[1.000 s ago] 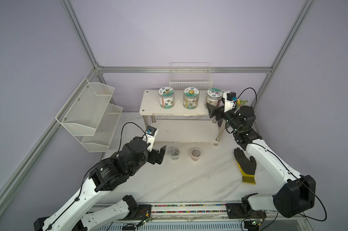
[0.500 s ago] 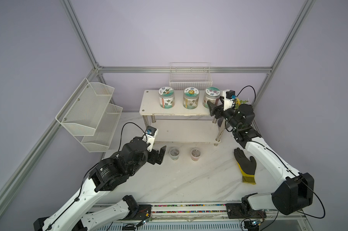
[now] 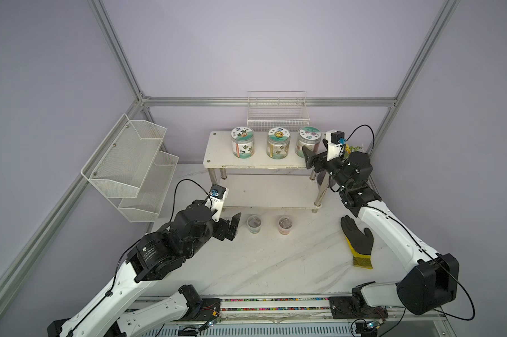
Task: Place the seed container on the shelf
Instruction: Pick up the seed jar at the center of the board.
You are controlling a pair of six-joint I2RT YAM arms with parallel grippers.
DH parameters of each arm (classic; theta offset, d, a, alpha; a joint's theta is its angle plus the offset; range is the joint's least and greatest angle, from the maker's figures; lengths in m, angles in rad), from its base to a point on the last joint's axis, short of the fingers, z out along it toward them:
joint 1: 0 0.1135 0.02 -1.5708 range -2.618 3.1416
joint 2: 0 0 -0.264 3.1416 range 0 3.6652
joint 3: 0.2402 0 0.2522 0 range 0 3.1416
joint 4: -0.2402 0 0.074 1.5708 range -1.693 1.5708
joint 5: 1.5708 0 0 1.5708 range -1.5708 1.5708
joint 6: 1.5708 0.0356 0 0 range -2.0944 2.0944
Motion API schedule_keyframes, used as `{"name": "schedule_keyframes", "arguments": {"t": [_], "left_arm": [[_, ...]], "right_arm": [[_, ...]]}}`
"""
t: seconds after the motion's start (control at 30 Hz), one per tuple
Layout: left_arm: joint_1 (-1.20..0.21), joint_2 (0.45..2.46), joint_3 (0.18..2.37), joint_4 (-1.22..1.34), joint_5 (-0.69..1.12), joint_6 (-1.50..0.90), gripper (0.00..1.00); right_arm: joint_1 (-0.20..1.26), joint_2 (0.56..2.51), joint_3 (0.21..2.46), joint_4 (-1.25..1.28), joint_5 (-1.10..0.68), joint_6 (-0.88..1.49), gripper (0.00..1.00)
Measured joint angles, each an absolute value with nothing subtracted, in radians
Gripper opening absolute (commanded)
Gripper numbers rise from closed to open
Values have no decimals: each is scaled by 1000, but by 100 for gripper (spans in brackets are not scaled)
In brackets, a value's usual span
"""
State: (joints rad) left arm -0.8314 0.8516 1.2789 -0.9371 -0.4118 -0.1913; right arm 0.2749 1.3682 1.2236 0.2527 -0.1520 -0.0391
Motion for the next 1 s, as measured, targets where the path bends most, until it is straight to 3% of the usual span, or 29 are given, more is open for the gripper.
{"name": "schedule_keyframes", "arguments": {"t": [0.6,1.0], "left_arm": [[-831,826,1279,-941,-413,-199,99],[-831,802,1272,-954,-429,-234,100]], "right_arm": [[275,1064,1004,204,-141,-26,97],[327,788,846,44,-178,-8,96]]}}
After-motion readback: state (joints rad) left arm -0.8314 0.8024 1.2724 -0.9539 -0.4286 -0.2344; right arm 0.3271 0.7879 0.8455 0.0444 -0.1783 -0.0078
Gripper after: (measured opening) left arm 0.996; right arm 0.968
